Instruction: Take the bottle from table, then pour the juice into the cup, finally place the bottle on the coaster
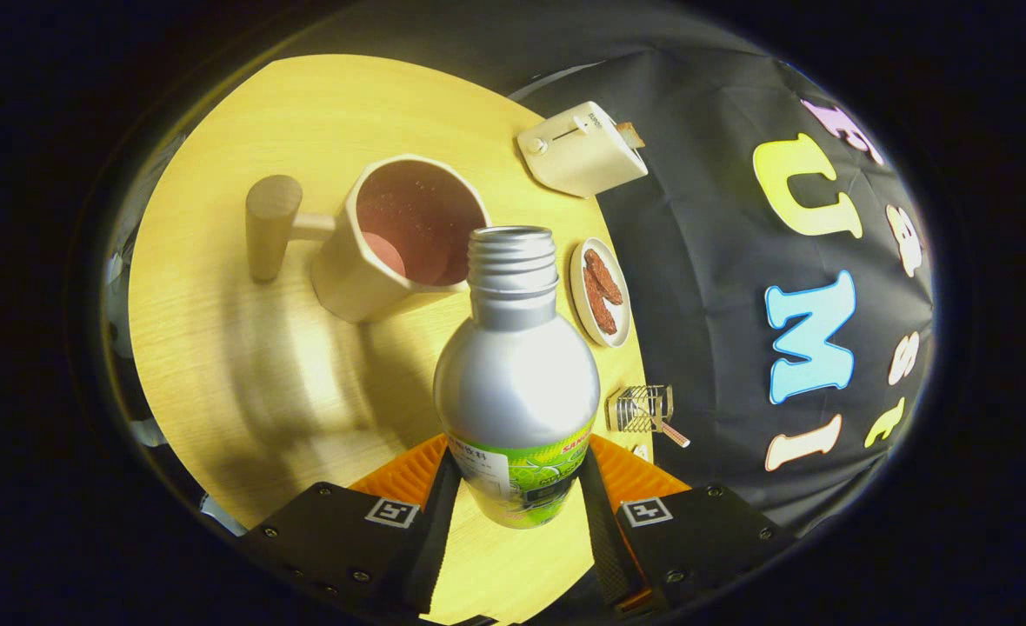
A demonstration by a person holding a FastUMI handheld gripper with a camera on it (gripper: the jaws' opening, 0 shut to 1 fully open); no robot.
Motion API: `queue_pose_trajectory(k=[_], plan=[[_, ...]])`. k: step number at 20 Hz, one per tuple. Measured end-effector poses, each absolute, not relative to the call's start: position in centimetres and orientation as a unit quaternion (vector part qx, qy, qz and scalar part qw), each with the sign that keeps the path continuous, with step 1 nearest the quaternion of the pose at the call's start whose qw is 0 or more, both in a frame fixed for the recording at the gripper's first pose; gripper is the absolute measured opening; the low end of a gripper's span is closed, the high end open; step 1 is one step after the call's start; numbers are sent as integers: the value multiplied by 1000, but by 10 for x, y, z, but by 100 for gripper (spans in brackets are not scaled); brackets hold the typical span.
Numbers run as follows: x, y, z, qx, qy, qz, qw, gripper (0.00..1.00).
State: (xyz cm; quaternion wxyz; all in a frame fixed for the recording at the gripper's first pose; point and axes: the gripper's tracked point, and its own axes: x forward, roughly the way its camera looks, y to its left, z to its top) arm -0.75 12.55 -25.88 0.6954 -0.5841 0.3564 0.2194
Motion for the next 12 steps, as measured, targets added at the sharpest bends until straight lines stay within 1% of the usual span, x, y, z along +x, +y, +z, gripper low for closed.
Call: queue_pose_trajectory(k=[12], plan=[[-2,123,-253,-656,375,200,623,70]])
